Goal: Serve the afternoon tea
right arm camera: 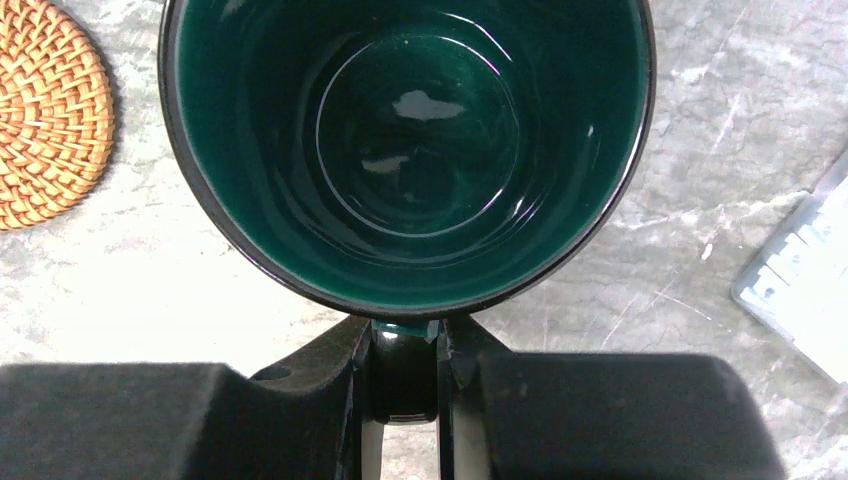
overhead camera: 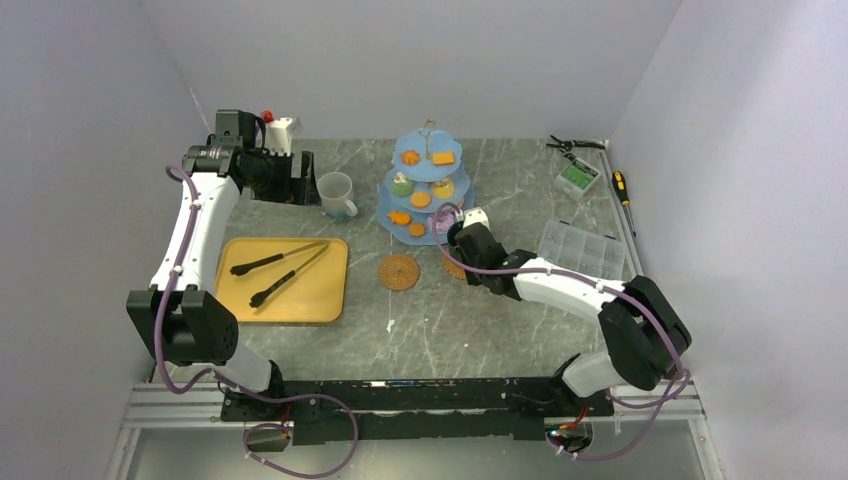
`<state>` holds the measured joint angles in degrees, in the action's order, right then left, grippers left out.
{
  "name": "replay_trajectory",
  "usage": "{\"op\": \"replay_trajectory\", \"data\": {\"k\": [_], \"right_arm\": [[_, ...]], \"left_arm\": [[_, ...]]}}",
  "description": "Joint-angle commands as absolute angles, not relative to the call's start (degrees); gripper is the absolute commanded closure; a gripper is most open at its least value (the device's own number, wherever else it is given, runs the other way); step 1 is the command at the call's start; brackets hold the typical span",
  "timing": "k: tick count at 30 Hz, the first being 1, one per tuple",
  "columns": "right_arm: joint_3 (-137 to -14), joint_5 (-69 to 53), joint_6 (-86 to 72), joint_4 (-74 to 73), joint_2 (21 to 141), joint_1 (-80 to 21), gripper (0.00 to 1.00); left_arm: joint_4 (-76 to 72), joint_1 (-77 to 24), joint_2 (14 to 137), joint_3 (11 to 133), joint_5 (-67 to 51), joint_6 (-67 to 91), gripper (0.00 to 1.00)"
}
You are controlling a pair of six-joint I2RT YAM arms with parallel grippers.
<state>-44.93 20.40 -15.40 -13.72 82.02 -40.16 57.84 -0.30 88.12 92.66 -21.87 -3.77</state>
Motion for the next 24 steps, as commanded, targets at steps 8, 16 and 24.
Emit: {"op": "replay_trajectory", "data": {"k": [8,16,24], "right_arm": [[-43.42,19.97,-17.69,-7.33,83.12,-39.88,1.00],[-42.62,21.59,-18.38,-7.87,83.73,-39.84,0.79],[-41.51,21.29,-18.92,-8.20,81.83,-40.07,0.39]], "left_arm": [[55.94,1.53,88.11,92.75,-23.31,-4.78,0.07],[55.49,1.75,88.31,92.42,-23.46,-4.87,0.07],[53.93,1.75,91.43,94.02,-23.76,-4.72,0.07]]}}
